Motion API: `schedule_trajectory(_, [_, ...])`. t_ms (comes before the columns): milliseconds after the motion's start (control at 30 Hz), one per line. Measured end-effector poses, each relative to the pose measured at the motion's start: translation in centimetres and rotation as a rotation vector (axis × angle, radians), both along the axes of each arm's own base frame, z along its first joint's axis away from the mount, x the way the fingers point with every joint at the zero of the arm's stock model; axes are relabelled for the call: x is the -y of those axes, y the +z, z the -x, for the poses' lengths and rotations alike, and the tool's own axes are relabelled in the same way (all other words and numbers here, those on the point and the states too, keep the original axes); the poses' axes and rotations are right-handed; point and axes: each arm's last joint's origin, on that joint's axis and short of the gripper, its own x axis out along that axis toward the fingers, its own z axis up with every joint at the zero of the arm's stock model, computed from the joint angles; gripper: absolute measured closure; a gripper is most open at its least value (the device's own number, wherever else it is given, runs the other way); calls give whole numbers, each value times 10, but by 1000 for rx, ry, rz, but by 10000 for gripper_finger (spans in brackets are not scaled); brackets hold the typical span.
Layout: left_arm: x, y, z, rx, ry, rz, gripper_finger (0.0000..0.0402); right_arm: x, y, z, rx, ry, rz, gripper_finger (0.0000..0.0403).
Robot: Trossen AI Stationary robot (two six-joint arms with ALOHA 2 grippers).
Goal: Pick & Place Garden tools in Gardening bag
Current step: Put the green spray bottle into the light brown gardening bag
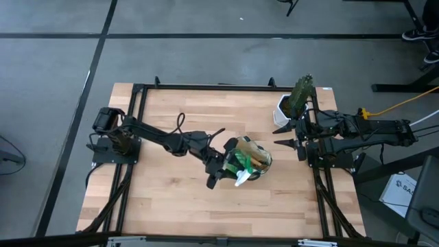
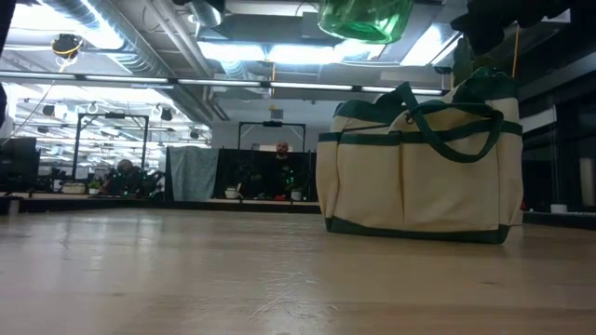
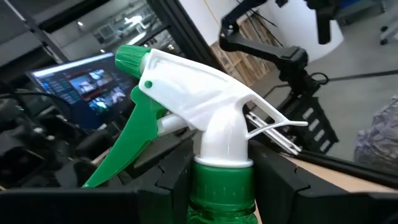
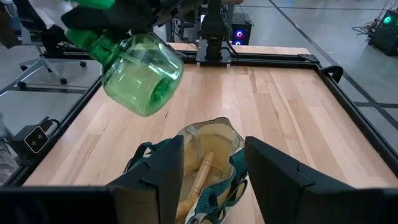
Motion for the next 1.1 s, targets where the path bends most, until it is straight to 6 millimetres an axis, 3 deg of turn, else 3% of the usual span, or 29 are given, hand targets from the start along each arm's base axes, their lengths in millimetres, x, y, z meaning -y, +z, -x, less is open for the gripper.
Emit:
schedule_trajectory(433, [-34,21,-18,-122,82,13,272,0,0,0,0,0,0,231])
schedule_trajectory(767, [-28,-10,-53,-143,-52,-97,272,0,0,0,0,0,0,231])
schedule_trajectory(1100, [-28,-16,-58,-98,-179,-161,277,0,0,0,1,0,0,231])
